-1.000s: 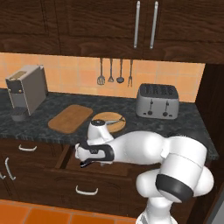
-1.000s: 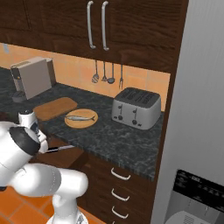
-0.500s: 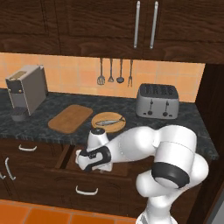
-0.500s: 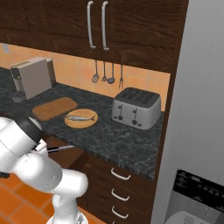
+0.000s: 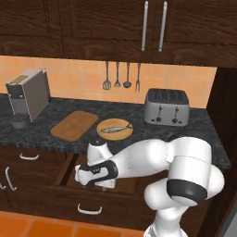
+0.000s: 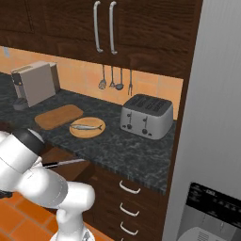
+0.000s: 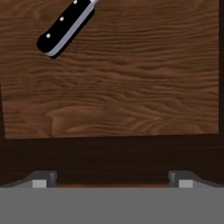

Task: Pick up the knife from the drawer and place it on the cutting board. Then place the meat from the plate to the cutting board.

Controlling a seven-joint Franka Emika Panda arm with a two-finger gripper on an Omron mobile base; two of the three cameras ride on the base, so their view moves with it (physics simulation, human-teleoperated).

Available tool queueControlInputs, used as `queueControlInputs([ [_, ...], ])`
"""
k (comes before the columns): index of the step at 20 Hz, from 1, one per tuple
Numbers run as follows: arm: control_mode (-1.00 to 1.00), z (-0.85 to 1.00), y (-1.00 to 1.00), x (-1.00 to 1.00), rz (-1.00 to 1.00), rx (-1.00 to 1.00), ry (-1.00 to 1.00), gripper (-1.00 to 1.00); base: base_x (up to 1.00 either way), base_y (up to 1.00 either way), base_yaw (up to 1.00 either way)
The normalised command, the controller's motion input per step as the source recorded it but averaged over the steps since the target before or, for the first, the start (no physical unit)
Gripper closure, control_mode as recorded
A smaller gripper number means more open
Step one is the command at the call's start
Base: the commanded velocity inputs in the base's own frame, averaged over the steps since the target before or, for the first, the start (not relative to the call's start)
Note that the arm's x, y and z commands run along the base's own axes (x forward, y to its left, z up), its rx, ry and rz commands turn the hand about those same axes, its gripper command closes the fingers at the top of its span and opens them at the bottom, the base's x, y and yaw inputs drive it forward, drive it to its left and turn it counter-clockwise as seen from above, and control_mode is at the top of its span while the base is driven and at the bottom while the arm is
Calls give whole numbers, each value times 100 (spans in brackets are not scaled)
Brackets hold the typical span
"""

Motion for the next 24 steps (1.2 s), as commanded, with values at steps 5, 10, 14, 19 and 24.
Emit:
queueControlInputs([
  [5, -100, -14, 36, -64, -2, 0, 13, -100, 0, 0, 0],
  [10, -100, -6, 44, -73, -9, -2, 15, -100, 0, 0, 0],
  [14, -100, 0, 42, -68, -13, -6, 12, -100, 0, 0, 0],
  [19, -100, 20, 6, -5, -10, -4, -6, -100, 0, 0, 0],
  [24, -100, 30, -52, 43, -9, 0, -7, -100, 0, 0, 0],
])
